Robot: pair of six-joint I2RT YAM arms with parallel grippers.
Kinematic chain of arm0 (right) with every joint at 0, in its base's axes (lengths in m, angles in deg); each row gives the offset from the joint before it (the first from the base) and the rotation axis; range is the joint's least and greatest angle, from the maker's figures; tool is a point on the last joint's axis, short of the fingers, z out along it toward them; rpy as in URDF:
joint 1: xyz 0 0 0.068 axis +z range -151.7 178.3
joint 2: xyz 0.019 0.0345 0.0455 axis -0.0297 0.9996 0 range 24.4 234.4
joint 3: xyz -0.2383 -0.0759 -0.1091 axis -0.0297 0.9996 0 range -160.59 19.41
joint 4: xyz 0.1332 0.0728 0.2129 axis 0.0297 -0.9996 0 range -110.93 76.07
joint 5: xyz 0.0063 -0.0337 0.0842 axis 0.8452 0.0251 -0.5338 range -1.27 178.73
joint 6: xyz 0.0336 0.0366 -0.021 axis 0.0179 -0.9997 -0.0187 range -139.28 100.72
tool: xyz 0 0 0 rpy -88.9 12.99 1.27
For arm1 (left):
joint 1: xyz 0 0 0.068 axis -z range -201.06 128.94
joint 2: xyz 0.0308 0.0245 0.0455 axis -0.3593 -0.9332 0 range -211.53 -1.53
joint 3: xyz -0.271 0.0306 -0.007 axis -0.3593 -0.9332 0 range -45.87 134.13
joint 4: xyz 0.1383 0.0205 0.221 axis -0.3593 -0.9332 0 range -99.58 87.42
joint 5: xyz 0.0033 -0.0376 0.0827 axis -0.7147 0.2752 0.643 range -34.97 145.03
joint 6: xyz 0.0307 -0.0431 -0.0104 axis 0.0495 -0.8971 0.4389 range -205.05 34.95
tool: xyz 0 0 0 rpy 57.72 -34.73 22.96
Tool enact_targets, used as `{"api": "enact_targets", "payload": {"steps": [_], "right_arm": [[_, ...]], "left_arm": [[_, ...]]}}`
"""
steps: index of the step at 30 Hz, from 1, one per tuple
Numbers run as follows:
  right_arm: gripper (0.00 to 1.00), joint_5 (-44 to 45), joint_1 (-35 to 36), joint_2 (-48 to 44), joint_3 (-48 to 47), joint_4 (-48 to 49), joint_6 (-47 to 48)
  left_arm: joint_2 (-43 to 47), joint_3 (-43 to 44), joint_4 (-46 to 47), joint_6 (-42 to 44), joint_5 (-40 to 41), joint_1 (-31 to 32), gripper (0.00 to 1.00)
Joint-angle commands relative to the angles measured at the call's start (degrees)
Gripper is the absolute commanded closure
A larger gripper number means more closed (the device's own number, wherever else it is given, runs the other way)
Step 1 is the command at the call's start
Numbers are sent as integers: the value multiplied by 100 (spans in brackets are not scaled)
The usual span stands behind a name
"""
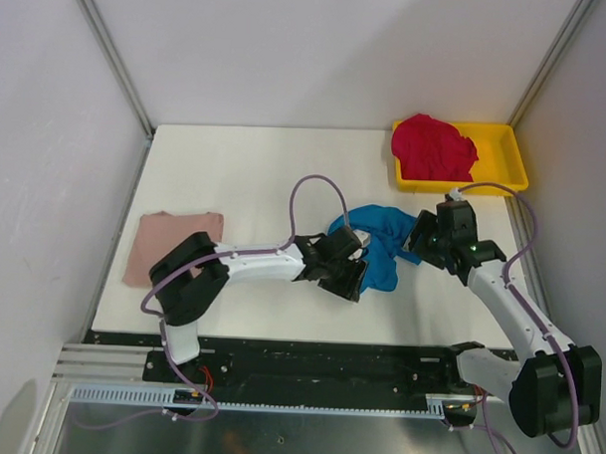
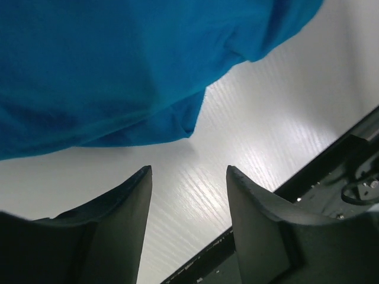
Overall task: Fold and stack the t-shirts
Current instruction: Flatten out the tshirt
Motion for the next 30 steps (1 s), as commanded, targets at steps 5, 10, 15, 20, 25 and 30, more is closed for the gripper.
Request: {"api": "enact_targets", "payload": {"steps": [5, 10, 15, 20, 25, 30], "right_arm": [[39, -64, 294, -71, 290, 141, -76], [40, 156, 533, 25, 514, 232, -110], [41, 196, 707, 166, 719, 416, -183], [41, 308, 956, 450, 821, 604, -238], [42, 340, 1156, 776, 873, 915, -336], [70, 305, 1240, 1019, 829, 1104, -419]], "left_arm": [[-335, 146, 304, -577, 591, 60, 45], [-203, -29, 440, -750, 999, 67, 44], [-238, -75, 523, -807, 1114, 69, 44], [-297, -70, 585, -910, 1280, 69, 54], [-115, -227, 600, -1012, 1637, 74, 81], [291, -585, 588, -1159, 2084, 57, 99]]}}
